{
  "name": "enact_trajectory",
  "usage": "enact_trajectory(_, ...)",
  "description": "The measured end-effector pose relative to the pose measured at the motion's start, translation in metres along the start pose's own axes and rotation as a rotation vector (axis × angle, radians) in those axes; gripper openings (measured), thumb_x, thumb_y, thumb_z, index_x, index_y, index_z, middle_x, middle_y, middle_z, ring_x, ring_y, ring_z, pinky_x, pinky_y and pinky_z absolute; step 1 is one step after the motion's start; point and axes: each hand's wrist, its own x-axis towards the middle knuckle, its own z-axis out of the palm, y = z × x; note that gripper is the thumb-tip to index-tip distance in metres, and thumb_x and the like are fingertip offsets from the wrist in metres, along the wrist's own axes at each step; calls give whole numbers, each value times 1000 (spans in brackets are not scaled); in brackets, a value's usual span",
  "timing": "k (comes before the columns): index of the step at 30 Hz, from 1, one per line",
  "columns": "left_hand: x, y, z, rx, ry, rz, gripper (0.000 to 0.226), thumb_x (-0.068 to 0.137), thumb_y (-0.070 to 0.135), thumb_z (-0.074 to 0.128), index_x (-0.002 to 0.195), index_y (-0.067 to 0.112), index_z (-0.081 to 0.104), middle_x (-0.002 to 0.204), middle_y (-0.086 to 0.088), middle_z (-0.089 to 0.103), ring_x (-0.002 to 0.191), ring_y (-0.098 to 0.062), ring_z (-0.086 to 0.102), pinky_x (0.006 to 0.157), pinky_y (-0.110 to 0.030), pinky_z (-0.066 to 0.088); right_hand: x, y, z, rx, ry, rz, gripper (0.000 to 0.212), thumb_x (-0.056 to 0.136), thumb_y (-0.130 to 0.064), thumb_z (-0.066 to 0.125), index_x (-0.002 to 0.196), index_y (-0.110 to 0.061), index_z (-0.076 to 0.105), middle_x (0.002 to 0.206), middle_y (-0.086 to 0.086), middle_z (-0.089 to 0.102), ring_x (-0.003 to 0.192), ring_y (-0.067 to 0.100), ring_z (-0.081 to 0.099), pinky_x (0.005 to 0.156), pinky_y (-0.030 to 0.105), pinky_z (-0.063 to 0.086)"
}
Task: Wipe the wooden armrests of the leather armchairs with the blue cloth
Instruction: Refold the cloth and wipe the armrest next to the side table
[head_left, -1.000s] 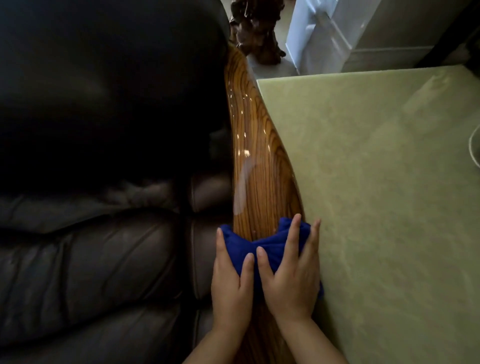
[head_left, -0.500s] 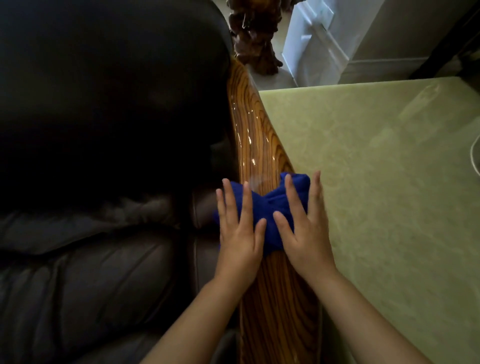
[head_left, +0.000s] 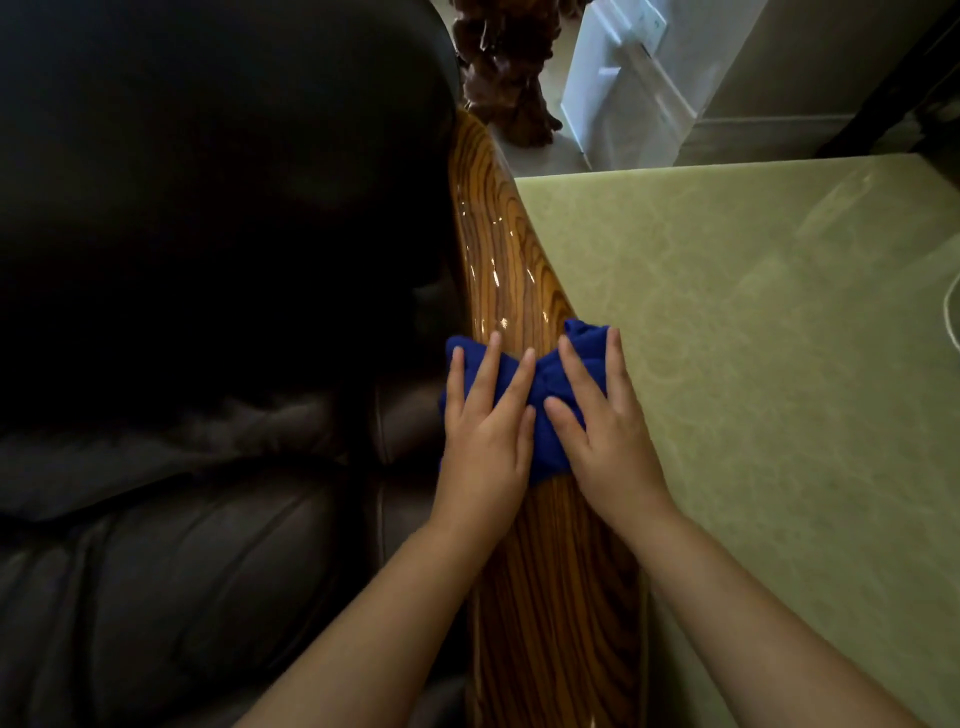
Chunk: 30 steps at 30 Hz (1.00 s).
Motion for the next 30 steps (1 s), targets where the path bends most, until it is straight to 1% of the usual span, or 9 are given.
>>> enact_trajectory(3, 18, 1, -8, 36, -67, 3, 51, 96, 26, 36, 143, 32, 15, 147, 18, -11, 140, -15, -21, 112, -31, -8, 16, -3, -6, 62, -62, 25, 55, 94, -36, 39, 144, -33, 16, 157, 7, -13, 144, 22, 4, 117, 41, 19)
enact_trajectory(5, 13, -4, -19, -24, -144, 79, 58, 95, 24, 37, 140, 40, 3, 146, 23, -18, 140, -12, -24, 112, -26, -13, 10, -1, -13, 115, -105, -38, 57, 93, -32, 44, 141, -39, 14, 156, 1, -15, 144, 17, -2, 118, 41, 15)
enact_trajectory(7, 5, -12, -30, -24, -218, 187, 59, 94, 18, 40, 137, 43, 7, 147, 24, -10, 141, -9, -20, 112, -21, -13, 4, 3, -20, 142, -130, -98, 57, 92, -29, 50, 138, -42, 19, 154, -7, -11, 144, 14, 0, 118, 41, 16)
enact_trajectory(8, 2, -15, -33, 6, -250, 211, 56, 93, 17, 41, 136, 41, 13, 148, 22, -3, 141, -9, -16, 113, -24, -10, 3, 4, -22, 134, -135, -103, 56, 91, -28, 52, 137, -42, 24, 153, -9, -8, 144, 14, 2, 117, 41, 17)
enact_trajectory(11, 4, -16, -35, 34, -262, 167, 50, 93, 15, 44, 133, 35, 22, 148, 14, 8, 142, -13, -8, 115, -30, -3, 5, 4, -20, 103, -135, -88, 54, 89, -26, 55, 135, -39, 30, 154, -6, -3, 144, 14, 3, 117, 40, 19)
enact_trajectory(16, 21, -13, -40, 59, -319, 143, 52, 93, 14, 44, 132, 37, 17, 146, 17, 2, 140, -11, -14, 114, -26, -5, 19, 0, -23, 98, -176, -59, 54, 88, -27, 57, 134, -40, 30, 153, -6, -4, 144, 16, 7, 116, 36, 20)
enact_trajectory(22, 74, -15, -40, 58, -286, 51, 53, 94, 16, 41, 132, 38, 13, 146, 18, -1, 138, -6, -15, 110, -21, -9, 83, -1, -22, 120, -231, -5, 51, 89, -33, 54, 136, -41, 35, 158, 1, 3, 141, 15, 18, 105, 23, 22)
enact_trajectory(27, 130, -28, -34, 32, -194, 1, 52, 94, 15, 41, 131, 41, 15, 146, 18, 3, 137, -8, -13, 113, -28, -4, 148, 2, -12, 182, -217, 7, 48, 90, -31, 52, 136, -36, 37, 156, 8, 14, 139, 21, 24, 102, 21, 21)
enact_trajectory(30, 152, -28, -32, 77, -155, -4, 51, 94, 13, 41, 134, 35, 20, 153, 8, 10, 141, -15, -9, 118, -37, 0, 172, 2, -11, 199, -223, 7, 48, 91, -30, 51, 137, -33, 37, 155, 11, 19, 138, 22, 27, 99, 18, 21)
